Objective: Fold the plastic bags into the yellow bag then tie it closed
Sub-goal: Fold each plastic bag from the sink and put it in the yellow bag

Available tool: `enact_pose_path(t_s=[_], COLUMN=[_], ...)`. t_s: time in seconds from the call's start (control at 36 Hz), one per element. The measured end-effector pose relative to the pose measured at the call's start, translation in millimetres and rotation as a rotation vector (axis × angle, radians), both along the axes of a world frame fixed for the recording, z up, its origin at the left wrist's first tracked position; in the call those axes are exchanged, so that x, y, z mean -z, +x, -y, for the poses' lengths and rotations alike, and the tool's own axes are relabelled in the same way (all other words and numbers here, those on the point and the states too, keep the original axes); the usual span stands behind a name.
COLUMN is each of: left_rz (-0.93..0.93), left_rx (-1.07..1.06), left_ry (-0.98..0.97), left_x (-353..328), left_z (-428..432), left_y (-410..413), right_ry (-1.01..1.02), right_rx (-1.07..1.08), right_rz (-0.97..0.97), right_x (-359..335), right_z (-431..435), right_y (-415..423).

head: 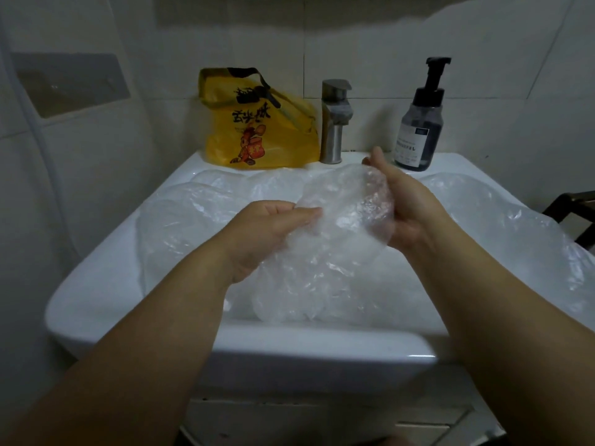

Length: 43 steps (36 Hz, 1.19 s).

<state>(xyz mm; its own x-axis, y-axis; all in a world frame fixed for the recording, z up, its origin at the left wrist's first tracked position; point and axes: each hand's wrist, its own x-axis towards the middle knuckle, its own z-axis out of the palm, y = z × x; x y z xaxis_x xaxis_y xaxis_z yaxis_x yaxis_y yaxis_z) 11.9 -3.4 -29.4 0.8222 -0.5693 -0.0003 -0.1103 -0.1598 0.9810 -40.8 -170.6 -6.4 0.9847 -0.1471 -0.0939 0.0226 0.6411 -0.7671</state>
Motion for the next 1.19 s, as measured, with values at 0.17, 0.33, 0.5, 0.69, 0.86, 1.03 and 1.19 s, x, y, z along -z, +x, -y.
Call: enact_pose_path(t_s=[0.17,0.33,0.5,0.69,0.86,1.03,1.19], left_rz=[-0.212,-0.34,-0.303,-0.298,-0.24,-0.284,-0.228], left_rx=[-0.136,-0.202,-0.146,-0.084,-0.264,-0.356,-0.4], left_ry=[-0.38,-0.539,-0.426,-0.404,-0.435,-0.445,-0.393], left_x=[-9,-7,-4,-5,-3,1,4], left_z=[-1,-4,-2,-2,-7,-8,-8], left_y=[8,19,17,14,27,31,34], right_ry=[0.014,-0.268,-0.146,-0.246,0.058,0.034,-0.142], right_rx=[0.06,-0.17,-0.147,-0.302,0.032,0.092,0.044], right_rz=[-0.09,-0.099,-0.064,-0.051,0.033,0.002,-0.012], right_x=[6,11,11,15,6,8,8], right_z=[3,-7,-1,-13,-2,2,-4], right_y=[8,7,10,8,11,11,9])
